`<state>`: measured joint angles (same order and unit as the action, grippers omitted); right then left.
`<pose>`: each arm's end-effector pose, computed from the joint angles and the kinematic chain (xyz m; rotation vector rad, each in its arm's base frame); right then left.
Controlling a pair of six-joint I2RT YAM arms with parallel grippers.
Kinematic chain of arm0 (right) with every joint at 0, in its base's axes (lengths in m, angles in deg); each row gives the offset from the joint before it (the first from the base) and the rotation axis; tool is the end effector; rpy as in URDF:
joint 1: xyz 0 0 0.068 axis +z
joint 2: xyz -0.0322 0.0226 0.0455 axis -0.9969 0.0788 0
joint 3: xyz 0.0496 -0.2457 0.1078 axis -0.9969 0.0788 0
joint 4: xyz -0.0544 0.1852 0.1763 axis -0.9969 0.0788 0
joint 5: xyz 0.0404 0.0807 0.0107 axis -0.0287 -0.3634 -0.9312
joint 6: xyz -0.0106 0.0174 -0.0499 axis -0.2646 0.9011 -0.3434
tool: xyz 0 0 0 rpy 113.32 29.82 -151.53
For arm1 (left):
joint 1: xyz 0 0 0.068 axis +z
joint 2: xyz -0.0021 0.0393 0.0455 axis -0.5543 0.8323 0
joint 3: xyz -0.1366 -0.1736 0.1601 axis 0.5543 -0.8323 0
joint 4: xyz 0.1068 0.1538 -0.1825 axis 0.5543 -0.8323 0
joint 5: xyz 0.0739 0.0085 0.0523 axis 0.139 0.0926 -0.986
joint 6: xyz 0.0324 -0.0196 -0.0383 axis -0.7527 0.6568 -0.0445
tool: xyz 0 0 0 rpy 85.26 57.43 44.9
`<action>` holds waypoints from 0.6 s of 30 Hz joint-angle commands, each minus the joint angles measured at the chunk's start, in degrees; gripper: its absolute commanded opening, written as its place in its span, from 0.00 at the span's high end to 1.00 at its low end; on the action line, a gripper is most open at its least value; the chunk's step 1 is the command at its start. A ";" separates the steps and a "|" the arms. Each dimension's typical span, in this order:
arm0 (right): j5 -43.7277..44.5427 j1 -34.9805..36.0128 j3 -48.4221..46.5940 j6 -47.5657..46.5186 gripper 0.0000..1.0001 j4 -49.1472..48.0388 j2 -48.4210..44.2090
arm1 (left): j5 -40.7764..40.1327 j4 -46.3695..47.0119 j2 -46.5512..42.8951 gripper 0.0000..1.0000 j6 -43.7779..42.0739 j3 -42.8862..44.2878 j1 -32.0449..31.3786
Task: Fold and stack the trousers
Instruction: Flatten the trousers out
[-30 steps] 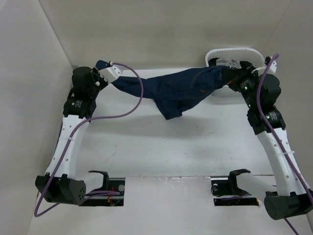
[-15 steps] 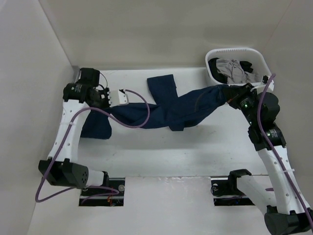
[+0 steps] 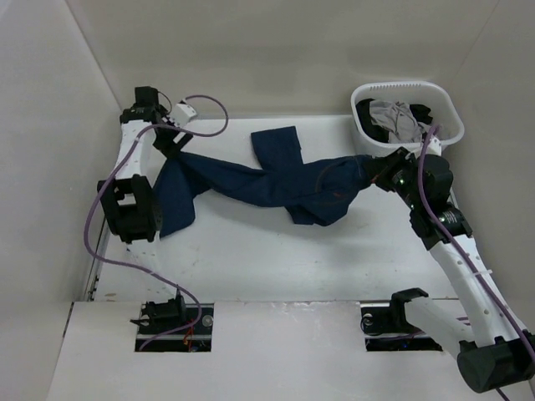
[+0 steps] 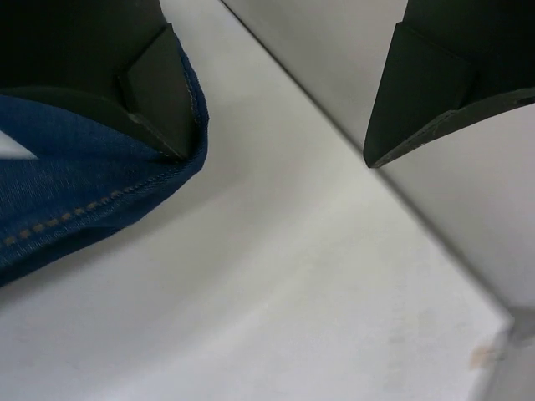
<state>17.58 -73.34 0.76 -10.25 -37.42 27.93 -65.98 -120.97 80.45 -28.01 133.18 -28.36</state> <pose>0.2024 0.0448 0.3657 0.4240 1.7949 0.6810 0.4492 0.0364 0.2819 1.0585 2.3591 0.1730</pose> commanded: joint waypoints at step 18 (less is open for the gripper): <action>0.13 1.97 1.81 -0.68 1.00 -6.81 1.23 | 7.16 -6.91 -24.00 0.26 6.06 -27.26 27.61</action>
<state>17.61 -70.61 3.16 -10.27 -38.76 29.68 -61.81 -126.02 57.15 -21.85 106.76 -1.63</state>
